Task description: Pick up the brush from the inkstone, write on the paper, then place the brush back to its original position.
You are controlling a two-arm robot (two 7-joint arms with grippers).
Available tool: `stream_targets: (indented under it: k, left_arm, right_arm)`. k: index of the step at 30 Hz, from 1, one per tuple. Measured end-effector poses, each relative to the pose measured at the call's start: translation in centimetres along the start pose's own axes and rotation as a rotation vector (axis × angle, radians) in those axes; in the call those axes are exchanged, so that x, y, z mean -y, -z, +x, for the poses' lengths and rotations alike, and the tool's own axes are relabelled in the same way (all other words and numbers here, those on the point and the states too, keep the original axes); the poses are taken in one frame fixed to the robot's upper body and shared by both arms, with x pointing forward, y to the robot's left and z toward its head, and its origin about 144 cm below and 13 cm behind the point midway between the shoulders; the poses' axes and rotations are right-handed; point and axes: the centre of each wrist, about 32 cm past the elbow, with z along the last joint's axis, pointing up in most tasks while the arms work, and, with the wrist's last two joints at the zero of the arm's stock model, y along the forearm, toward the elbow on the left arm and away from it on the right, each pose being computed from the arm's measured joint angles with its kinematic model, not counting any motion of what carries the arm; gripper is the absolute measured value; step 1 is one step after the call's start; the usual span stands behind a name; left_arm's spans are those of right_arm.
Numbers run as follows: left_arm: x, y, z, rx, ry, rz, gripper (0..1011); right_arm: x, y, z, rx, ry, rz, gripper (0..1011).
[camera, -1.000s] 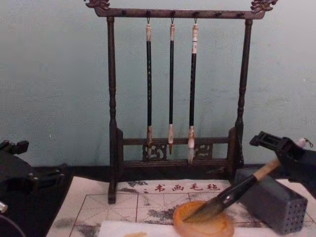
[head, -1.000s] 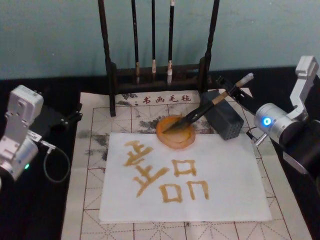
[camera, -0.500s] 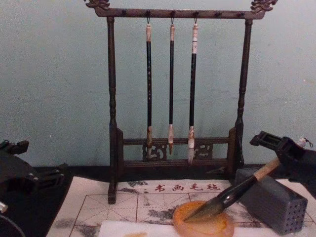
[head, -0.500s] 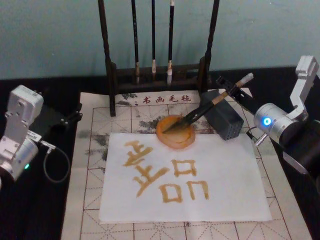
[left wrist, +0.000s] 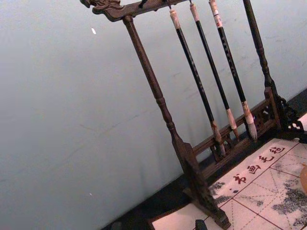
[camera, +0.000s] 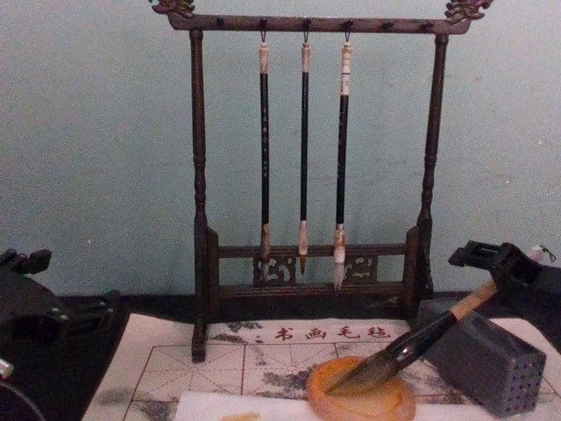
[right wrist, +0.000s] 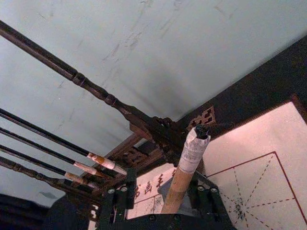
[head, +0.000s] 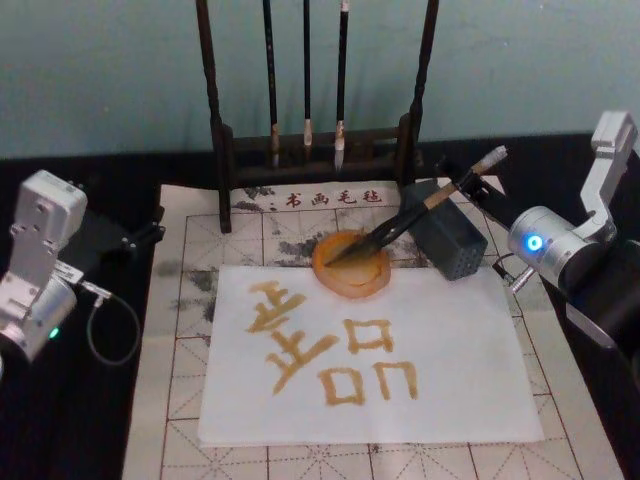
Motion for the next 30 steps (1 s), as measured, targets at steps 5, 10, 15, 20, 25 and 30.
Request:
stream_targets:
  k: [5,10,15,20,25,30]
  left_arm:
    - [0.00,0.00,0.00,0.000,0.000,0.000,1001]
    - [0.00,0.00,0.00,0.000,0.000,0.000,1001]
    - [0.00,0.00,0.00,0.000,0.000,0.000,1001]
    - [0.00,0.00,0.00,0.000,0.000,0.000,1001]
    - [0.00,0.00,0.00,0.000,0.000,0.000,1001]
    - [0.00,0.00,0.00,0.000,0.000,0.000,1001]
  right_arm:
    - [0.00,-0.01,0.00,0.000,0.000,0.000,522]
    - [0.00,-0.01,0.00,0.000,0.000,0.000,348]
    - [0.00,-0.01,-0.01,0.000,0.000,0.000,214]
    - [0.00,-0.01,-0.01,0.000,0.000,0.000,185]
    - [0.00,-0.01,0.00,0.000,0.000,0.000,185]
    - [0.00,-0.01,0.00,0.000,0.000,0.000,185]
